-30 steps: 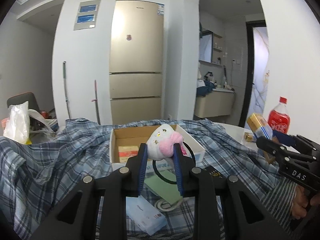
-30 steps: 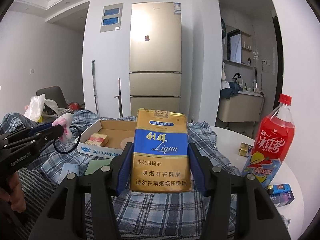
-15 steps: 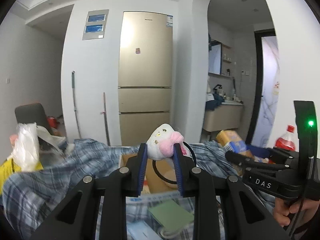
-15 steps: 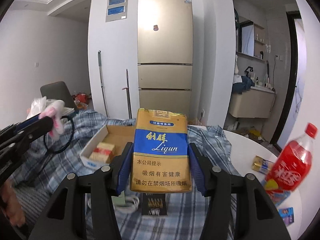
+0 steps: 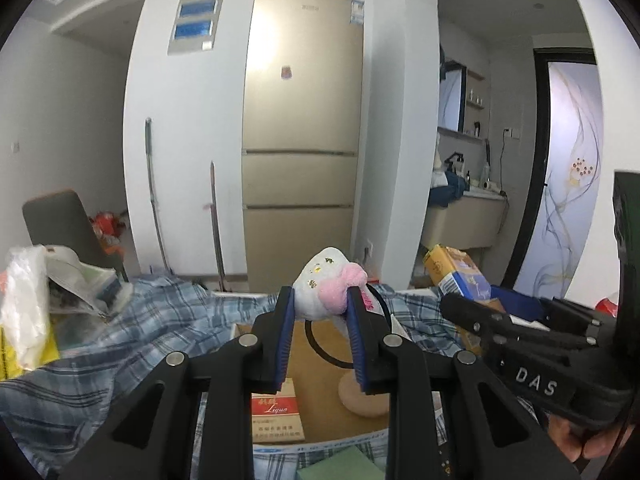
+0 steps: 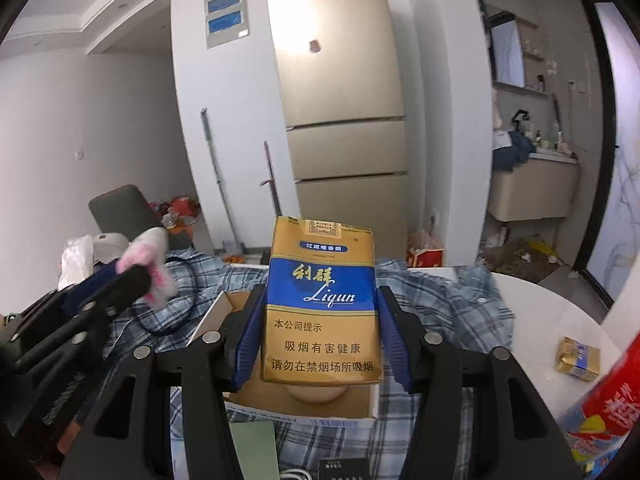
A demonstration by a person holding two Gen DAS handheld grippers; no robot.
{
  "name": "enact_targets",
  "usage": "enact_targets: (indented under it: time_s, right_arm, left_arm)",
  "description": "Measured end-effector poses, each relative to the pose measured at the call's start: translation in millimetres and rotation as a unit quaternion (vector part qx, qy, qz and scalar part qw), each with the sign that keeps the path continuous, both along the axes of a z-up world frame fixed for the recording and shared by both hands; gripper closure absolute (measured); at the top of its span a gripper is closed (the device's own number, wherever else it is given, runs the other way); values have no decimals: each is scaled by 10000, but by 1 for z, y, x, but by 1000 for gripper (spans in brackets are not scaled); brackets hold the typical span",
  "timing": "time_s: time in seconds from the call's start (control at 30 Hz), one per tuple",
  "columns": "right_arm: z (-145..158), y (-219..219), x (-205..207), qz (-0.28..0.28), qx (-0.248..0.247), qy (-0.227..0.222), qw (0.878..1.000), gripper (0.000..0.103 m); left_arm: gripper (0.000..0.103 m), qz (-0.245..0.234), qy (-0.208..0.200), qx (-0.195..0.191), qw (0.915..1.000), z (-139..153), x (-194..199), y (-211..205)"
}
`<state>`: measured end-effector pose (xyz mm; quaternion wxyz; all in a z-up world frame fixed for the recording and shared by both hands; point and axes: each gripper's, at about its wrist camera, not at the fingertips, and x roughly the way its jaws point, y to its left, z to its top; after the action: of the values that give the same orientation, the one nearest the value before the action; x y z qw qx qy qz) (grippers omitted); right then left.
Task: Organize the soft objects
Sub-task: 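Lower both grippers into the white box and open them, releasing both items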
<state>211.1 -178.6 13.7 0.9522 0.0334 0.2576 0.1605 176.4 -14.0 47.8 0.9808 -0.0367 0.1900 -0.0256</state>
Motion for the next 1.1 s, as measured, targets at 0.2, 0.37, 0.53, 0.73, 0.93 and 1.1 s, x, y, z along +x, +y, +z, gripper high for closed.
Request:
enact_targets:
  time_s: [0.2, 0.37, 0.53, 0.73, 0.93, 1.1]
  right_arm:
    - [-37, 0, 22, -109, 227, 388, 9989, 50]
    - [-64, 16, 23, -274, -430, 251, 9984, 50]
    - [-80, 24, 27, 31, -455, 517, 9976, 50]
    - [-94, 15, 33, 83, -364, 837, 9958, 50]
    - [-95, 20, 32, -16, -642, 705, 9954, 33]
    - [-94, 15, 34, -88, -517, 754, 9958, 33]
  left_arm:
    - [76, -120, 480, 70, 9988, -35, 28, 3]
    - [76, -125, 848, 37, 9963, -62, 40, 9]
    - [76, -198, 1152, -198, 9929, -82, 50, 22]
    - [54, -99, 1164, -281, 9928, -83, 50, 31]
    - [20, 100, 957, -204, 9952, -78, 44, 34]
    - [20, 104, 959, -263, 9950, -76, 43, 35]
